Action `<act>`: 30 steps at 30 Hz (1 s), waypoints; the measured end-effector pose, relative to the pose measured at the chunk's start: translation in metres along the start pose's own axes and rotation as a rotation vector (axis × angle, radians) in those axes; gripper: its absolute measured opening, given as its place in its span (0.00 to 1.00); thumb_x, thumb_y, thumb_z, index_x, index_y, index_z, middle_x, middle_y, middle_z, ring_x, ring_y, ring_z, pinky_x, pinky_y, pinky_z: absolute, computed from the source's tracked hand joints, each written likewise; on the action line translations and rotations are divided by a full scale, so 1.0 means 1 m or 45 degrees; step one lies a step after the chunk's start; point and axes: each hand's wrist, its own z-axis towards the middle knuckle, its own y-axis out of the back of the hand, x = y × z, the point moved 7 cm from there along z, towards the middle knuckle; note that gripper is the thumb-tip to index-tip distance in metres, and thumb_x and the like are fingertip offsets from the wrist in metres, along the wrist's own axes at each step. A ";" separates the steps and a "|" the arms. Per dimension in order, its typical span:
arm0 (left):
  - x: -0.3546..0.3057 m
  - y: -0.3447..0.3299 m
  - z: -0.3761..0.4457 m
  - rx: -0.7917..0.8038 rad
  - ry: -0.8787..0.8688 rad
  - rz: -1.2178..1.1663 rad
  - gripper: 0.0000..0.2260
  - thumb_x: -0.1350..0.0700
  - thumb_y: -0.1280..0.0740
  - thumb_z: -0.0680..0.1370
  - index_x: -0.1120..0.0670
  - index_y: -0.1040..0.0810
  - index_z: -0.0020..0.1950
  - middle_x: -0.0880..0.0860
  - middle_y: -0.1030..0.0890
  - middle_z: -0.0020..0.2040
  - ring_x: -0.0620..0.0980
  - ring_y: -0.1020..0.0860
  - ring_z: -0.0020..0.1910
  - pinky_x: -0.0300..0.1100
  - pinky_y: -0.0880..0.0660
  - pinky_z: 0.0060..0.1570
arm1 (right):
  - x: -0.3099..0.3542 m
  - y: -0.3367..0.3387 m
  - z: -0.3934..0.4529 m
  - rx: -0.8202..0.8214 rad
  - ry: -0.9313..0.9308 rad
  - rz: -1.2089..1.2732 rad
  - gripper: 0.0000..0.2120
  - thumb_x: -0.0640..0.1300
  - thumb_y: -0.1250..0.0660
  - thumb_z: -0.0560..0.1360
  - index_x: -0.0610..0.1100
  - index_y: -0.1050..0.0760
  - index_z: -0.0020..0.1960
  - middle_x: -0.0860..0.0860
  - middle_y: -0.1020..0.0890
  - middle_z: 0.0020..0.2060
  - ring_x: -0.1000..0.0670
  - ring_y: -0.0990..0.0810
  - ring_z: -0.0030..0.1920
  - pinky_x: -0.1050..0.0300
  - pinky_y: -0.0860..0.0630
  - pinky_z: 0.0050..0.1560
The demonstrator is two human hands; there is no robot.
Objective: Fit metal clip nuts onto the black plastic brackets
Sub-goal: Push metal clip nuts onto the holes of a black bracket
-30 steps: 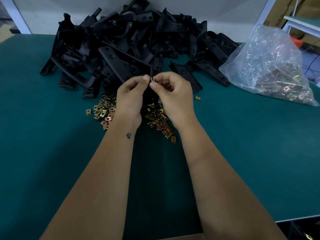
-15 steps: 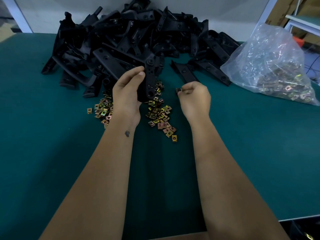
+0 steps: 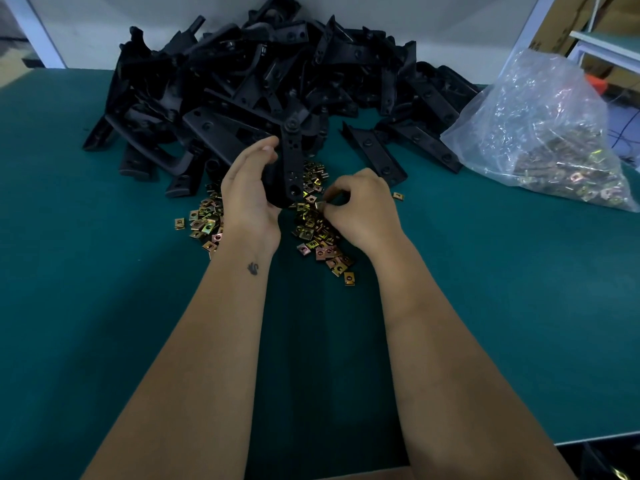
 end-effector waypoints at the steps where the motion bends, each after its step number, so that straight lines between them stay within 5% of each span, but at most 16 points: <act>1: 0.000 0.000 0.000 -0.006 -0.001 0.009 0.09 0.58 0.34 0.80 0.49 0.15 0.46 0.49 0.18 0.46 0.45 0.18 0.44 0.40 0.23 0.40 | 0.000 0.001 0.000 -0.023 -0.013 0.080 0.02 0.44 0.28 0.73 0.49 0.19 0.45 0.49 0.23 0.49 0.47 0.26 0.55 0.52 0.26 0.55; 4: -0.001 -0.002 -0.001 0.002 -0.013 0.068 0.09 0.60 0.34 0.79 0.50 0.16 0.45 0.47 0.15 0.42 0.43 0.17 0.41 0.38 0.23 0.36 | -0.004 0.008 0.001 -0.133 -0.121 0.468 0.08 0.39 0.29 0.73 0.50 0.23 0.41 0.55 0.21 0.38 0.58 0.23 0.39 0.64 0.27 0.40; 6: -0.002 -0.006 -0.003 0.032 -0.044 0.135 0.09 0.62 0.34 0.79 0.51 0.16 0.45 0.47 0.14 0.42 0.43 0.16 0.41 0.39 0.21 0.38 | -0.005 0.011 0.001 -0.184 -0.161 0.743 0.11 0.38 0.29 0.74 0.54 0.23 0.42 0.56 0.19 0.38 0.63 0.22 0.37 0.72 0.28 0.38; 9: -0.003 -0.010 -0.007 0.058 -0.101 0.253 0.09 0.63 0.32 0.78 0.51 0.16 0.46 0.52 0.15 0.50 0.52 0.17 0.54 0.50 0.21 0.58 | -0.002 0.013 0.001 -0.203 -0.117 1.007 0.13 0.36 0.31 0.76 0.54 0.20 0.45 0.56 0.17 0.40 0.63 0.20 0.40 0.68 0.25 0.46; 11: -0.004 -0.013 -0.010 0.077 -0.143 0.328 0.09 0.64 0.32 0.78 0.51 0.16 0.46 0.55 0.16 0.51 0.55 0.19 0.56 0.54 0.25 0.63 | 0.001 0.014 0.001 -0.204 -0.080 1.106 0.13 0.35 0.31 0.76 0.53 0.19 0.44 0.57 0.16 0.38 0.62 0.19 0.40 0.67 0.24 0.46; 20: -0.004 -0.021 -0.014 0.214 -0.147 0.358 0.12 0.57 0.29 0.77 0.47 0.13 0.35 0.47 0.14 0.41 0.48 0.17 0.50 0.51 0.23 0.62 | 0.016 0.013 -0.002 -0.174 0.083 1.089 0.12 0.33 0.31 0.76 0.49 0.17 0.48 0.50 0.14 0.46 0.52 0.16 0.51 0.57 0.21 0.56; 30: -0.004 -0.023 -0.014 0.253 -0.205 0.361 0.17 0.60 0.31 0.79 0.47 0.14 0.32 0.40 0.16 0.37 0.48 0.19 0.50 0.50 0.24 0.63 | 0.019 0.016 -0.003 -0.283 0.124 0.983 0.11 0.34 0.31 0.76 0.50 0.19 0.45 0.56 0.16 0.40 0.59 0.18 0.44 0.63 0.21 0.49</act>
